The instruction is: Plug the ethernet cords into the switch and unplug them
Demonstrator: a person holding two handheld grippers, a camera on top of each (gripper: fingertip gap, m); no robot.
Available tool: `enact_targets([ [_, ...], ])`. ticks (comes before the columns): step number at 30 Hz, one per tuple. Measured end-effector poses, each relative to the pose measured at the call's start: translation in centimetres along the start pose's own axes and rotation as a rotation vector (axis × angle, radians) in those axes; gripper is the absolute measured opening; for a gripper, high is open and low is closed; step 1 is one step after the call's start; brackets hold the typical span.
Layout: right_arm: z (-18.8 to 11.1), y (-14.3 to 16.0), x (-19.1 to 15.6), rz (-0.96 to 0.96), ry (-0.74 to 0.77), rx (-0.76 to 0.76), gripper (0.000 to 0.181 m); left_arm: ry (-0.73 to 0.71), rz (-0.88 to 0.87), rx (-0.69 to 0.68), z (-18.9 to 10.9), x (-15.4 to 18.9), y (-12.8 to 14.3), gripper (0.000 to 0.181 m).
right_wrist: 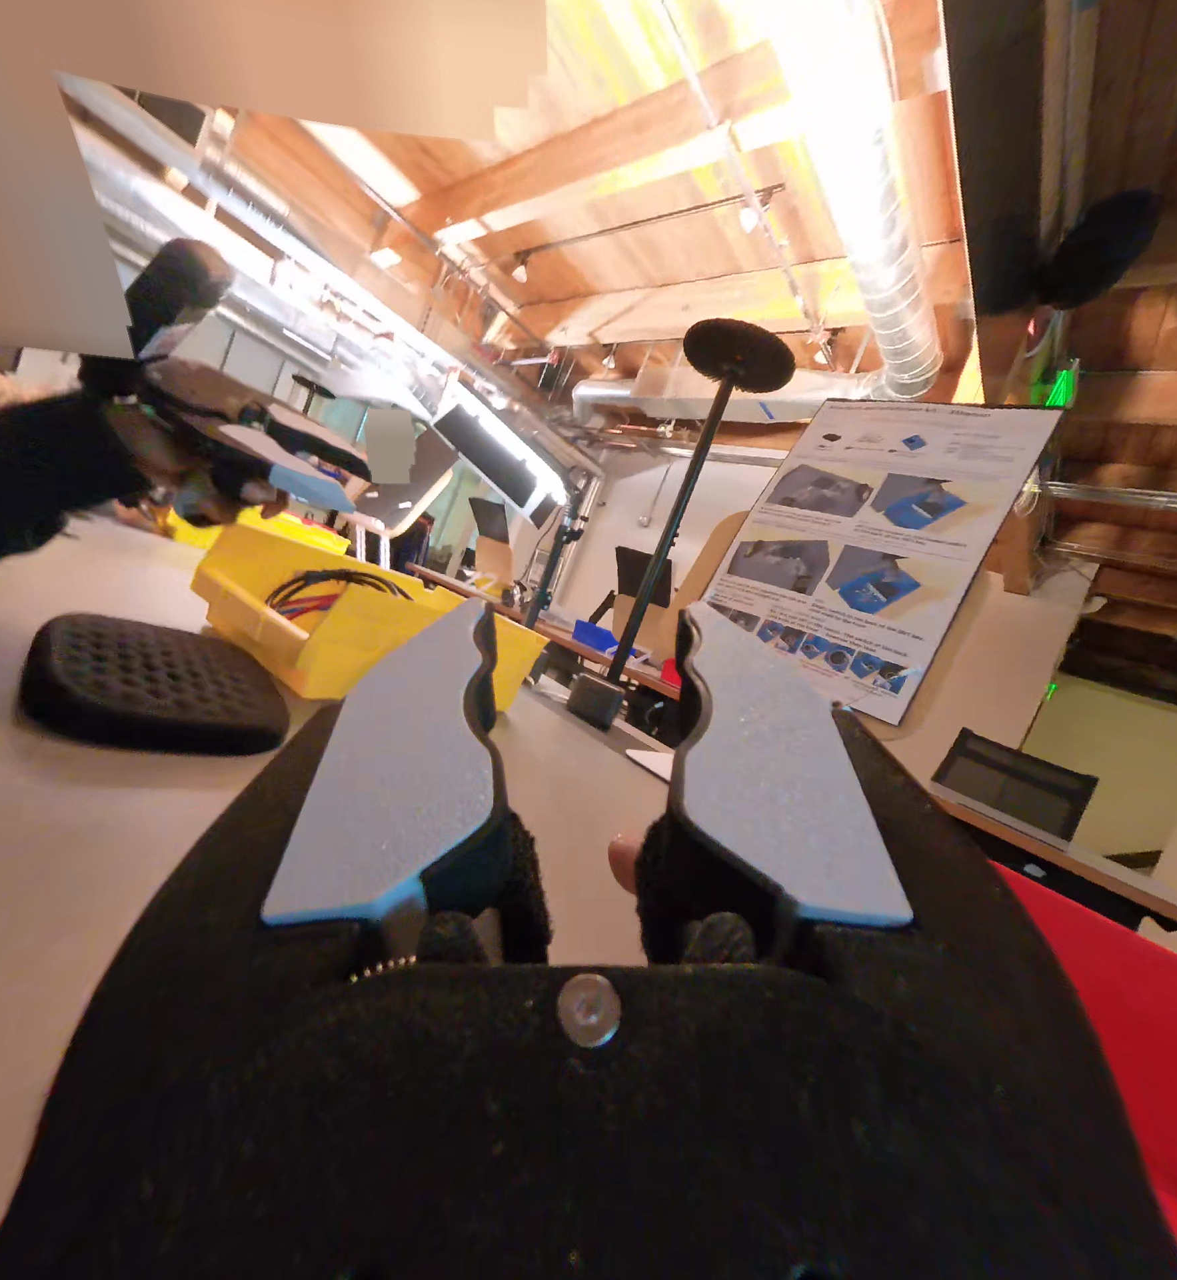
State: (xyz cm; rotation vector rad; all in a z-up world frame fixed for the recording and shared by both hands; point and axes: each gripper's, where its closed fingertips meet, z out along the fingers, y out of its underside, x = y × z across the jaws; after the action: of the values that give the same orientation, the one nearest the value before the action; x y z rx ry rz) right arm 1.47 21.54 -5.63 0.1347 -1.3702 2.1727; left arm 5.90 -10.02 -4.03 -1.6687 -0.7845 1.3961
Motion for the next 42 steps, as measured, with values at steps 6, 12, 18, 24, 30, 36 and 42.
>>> enact_targets([
  [6, 0.1, 0.4, 0.1, 0.007, -0.003, -0.022, 0.048, -0.098, 0.025, -0.599, -0.3, -9.4, 10.9, 0.054],
  [12, 0.1, 0.5, 0.1, -0.001, 0.004, -0.027, 0.047, -0.088, 0.027, -0.910, -0.3, -12.0, 16.4, 0.032],
  [18, 0.2, 0.9, -0.2, -0.027, -0.008, -0.053, 0.047, -0.130, 0.126, -0.872, -1.0, -12.1, 14.5, 0.012],
  [24, 0.2, 1.0, -0.5, -0.032, -0.019, -0.059, 0.047, -0.329, 0.183, -0.610, -2.6, -13.0, 7.2, 0.012],
  [30, 0.5, 1.6, -1.1, -0.107, -0.039, -0.115, 0.043, -0.246, 0.236, -0.224, -1.9, -6.7, -1.9, 0.012],
  [36, 2.2, -0.7, -4.7, -0.549, -0.093, -0.096, 0.055, 0.228, 0.140, -0.007, -0.1, 6.2, -6.5, 0.012],
  [42, 3.9, -4.6, -8.5, -0.751, -0.156, 0.012, 0.054, 0.494, 0.089, 0.011, 0.5, 13.4, -6.7, 0.011],
])
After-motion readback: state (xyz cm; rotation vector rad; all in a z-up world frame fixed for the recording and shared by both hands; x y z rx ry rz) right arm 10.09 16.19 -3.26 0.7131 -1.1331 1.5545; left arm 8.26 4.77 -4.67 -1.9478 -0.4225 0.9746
